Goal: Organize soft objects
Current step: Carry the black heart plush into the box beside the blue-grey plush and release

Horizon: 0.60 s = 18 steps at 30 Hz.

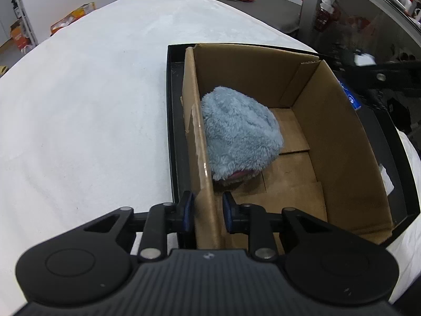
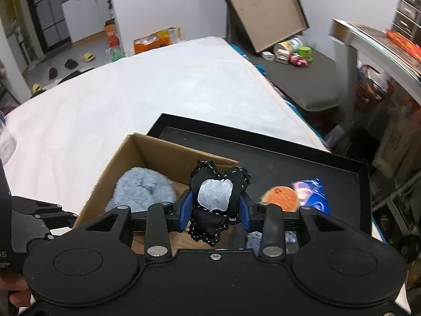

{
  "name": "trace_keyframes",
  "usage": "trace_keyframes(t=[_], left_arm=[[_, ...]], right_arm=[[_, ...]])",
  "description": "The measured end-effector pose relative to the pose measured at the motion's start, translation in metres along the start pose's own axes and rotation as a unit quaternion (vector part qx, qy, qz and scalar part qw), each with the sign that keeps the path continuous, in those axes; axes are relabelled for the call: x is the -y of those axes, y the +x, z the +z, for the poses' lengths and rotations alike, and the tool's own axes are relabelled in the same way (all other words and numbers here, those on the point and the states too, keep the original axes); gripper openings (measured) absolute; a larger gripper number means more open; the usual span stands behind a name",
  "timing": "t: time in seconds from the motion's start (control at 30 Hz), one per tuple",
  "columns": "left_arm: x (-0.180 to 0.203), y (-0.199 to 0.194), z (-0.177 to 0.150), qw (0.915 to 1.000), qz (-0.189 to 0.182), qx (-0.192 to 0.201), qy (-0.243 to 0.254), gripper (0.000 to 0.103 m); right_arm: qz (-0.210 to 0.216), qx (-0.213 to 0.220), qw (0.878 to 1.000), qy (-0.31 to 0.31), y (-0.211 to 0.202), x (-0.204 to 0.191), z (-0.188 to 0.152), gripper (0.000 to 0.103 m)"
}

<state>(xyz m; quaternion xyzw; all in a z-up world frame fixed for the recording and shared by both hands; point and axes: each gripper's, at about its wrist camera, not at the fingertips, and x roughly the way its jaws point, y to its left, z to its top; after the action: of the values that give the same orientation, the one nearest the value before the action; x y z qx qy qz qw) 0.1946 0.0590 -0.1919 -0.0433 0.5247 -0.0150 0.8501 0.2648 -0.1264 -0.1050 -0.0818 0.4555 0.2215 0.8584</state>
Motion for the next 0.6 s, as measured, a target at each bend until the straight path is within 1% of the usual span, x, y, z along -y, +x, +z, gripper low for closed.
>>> trace_keyframes(t=[0.07,0.17,0.2,0.3,0.4,0.6], left_arm=[[-0.004,0.000,0.001,1.0000,-0.005,-0.005,-0.004,0.018],[-0.007,0.000,0.002,0.9999,-0.011,-0.011,-0.008,0.018],[-0.006,0.000,0.002,0.9999,-0.009,-0.012,-0.007,0.018],[-0.004,0.001,0.004,0.9999,-0.003,-0.013,-0.009,0.018],[-0.005,0.002,0.004,0.9998,-0.006,-0.012,-0.012,0.018],[-0.009,0.002,0.005,0.9998,-0.012,-0.016,-0.007,0.019]], right_arm=[[-0.001,-0.004,1.000,-0.006,0.004,-0.007,0.002,0.037],[-0.006,-0.011,1.000,-0.019,0.012,-0.016,0.003,0.037],[-0.012,-0.015,1.000,-0.025,0.016,-0.019,0.002,0.038],[-0.030,-0.020,0.999,-0.039,0.022,-0.025,0.002,0.044],[-0.053,-0.018,0.997,-0.055,0.022,-0.030,0.002,0.045],[-0.066,-0.017,0.997,-0.044,0.014,-0.028,-0.003,0.048]])
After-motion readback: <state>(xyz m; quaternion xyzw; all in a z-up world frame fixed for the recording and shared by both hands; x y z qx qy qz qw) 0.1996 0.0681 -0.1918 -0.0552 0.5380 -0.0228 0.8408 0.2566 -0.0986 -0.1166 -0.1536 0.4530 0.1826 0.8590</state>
